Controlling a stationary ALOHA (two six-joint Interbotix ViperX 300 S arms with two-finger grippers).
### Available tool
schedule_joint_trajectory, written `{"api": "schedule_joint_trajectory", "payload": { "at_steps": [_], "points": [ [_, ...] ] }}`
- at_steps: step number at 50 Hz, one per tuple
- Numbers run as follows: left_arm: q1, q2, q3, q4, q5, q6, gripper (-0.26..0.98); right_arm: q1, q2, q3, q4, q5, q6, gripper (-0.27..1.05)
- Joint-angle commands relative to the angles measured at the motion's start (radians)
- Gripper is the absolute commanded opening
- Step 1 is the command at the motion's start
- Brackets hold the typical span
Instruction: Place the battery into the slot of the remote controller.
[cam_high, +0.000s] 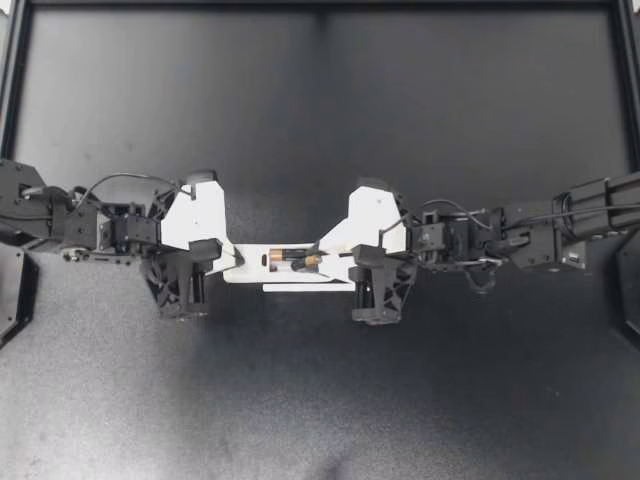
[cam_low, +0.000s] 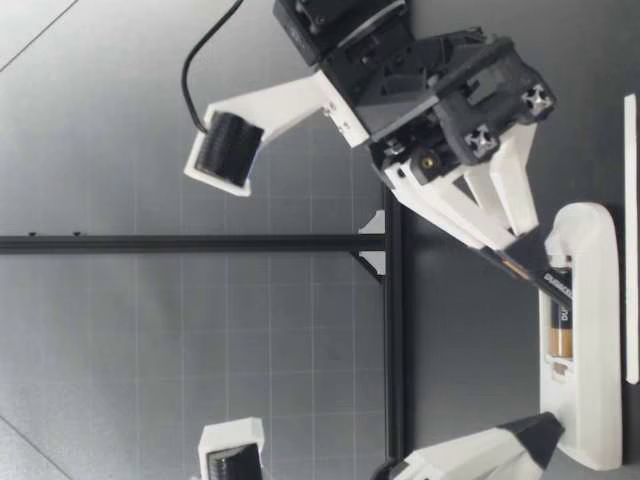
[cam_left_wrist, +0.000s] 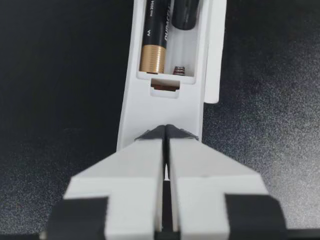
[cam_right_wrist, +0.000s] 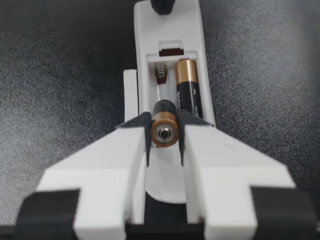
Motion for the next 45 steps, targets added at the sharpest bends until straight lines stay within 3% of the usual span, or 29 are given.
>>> {"api": "schedule_joint_trajectory", "payload": {
  "at_steps": [1, 45],
  "points": [
    [0.003, -0.006, -0.011, 0.0, 0.003, 0.0, -0.14, -0.008, -0.011, -0.034, -0.008, 0.015, -0.002, 0.0],
    [0.003, -0.006, -0.014, 0.0, 0.003, -0.002, -0.14, -0.006, 0.014, -0.127, -0.031, 0.233, -0.002, 0.04]
  ]
}}
